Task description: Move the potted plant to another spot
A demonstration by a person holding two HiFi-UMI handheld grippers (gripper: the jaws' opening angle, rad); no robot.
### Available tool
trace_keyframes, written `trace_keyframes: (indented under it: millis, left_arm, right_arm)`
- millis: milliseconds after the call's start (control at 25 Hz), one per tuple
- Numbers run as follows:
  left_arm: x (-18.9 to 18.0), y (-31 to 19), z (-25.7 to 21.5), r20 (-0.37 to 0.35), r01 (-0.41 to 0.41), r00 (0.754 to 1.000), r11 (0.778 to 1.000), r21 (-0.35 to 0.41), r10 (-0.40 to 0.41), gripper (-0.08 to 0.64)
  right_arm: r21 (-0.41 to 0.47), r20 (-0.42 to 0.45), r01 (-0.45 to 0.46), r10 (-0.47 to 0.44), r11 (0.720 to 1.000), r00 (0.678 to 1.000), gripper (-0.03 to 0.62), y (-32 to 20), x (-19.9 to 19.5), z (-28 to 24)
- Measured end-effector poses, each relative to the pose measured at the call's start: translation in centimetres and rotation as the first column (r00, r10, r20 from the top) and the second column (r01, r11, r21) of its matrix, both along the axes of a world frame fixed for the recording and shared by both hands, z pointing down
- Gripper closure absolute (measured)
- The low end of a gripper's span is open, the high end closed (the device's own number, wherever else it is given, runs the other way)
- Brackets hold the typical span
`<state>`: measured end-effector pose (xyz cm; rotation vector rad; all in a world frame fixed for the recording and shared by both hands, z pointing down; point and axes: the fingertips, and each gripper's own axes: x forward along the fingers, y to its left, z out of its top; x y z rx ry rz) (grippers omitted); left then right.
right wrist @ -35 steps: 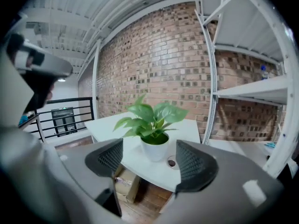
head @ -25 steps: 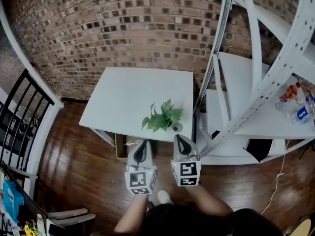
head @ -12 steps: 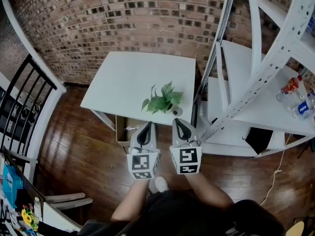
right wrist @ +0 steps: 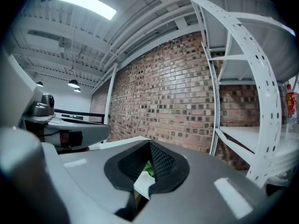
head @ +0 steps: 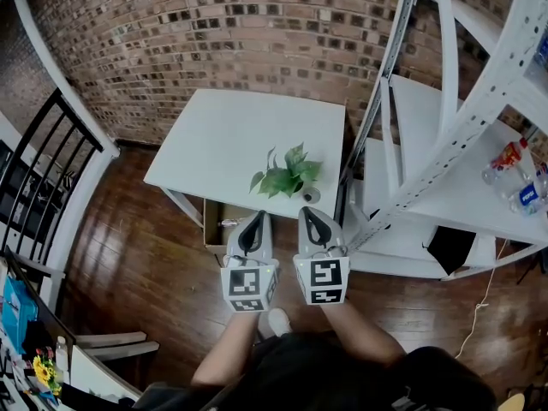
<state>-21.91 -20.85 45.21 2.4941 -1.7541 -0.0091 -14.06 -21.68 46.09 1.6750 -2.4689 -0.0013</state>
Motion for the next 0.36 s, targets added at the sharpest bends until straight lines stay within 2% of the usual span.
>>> trace_keyframes:
  millis: [360]
  left_arm:
    - [-0.31,-0.06,-0.48,0.003,-0.001,1.000,1.000,0.010,0.001,0.548]
  right_arm:
    - [0.012,-0.003,0.017,-0.017,1.000,1.000,0.591,0.07,-0.71,-0.51]
